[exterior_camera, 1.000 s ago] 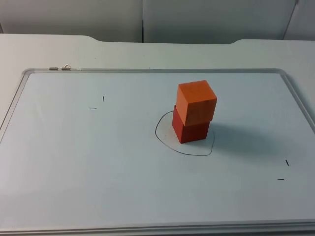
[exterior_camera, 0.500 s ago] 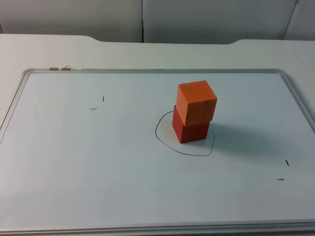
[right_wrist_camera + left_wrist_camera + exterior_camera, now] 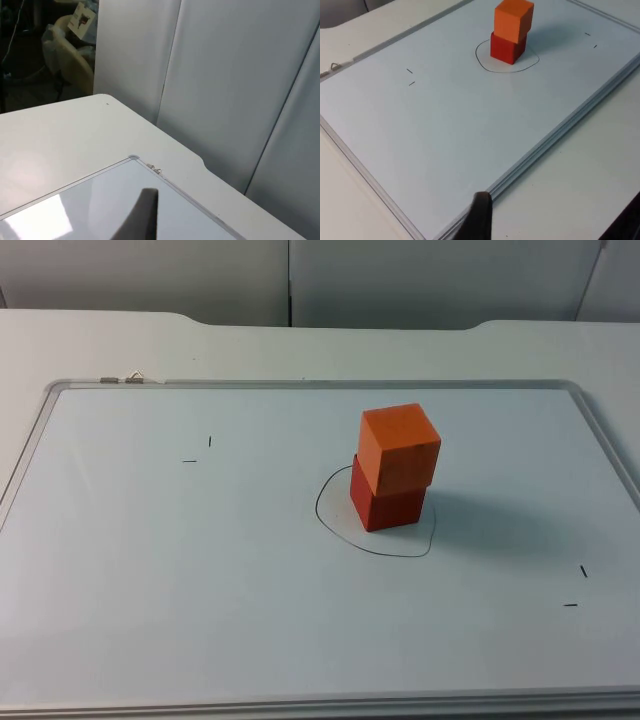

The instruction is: Pick up one cube with the left hand and another cube with the right hand. First place the cube in the right hand at the target position, then stack the cube in the left hand on top.

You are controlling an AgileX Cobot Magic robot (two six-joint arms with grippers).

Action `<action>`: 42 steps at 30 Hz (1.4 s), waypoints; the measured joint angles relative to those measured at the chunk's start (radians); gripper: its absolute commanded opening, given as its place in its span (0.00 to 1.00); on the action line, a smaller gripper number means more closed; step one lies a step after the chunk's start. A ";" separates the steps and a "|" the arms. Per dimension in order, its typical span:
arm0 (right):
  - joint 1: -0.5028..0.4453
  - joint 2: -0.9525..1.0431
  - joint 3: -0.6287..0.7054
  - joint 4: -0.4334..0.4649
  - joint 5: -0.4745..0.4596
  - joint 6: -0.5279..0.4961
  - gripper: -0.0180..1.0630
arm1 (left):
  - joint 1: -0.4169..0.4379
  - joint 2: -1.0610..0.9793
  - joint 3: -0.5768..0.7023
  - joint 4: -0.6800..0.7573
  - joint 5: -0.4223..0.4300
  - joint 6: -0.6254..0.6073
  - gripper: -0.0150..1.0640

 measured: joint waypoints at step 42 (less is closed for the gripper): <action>0.000 0.000 0.000 0.002 0.024 0.000 0.85 | 0.076 -0.002 0.021 0.051 0.007 -0.052 0.99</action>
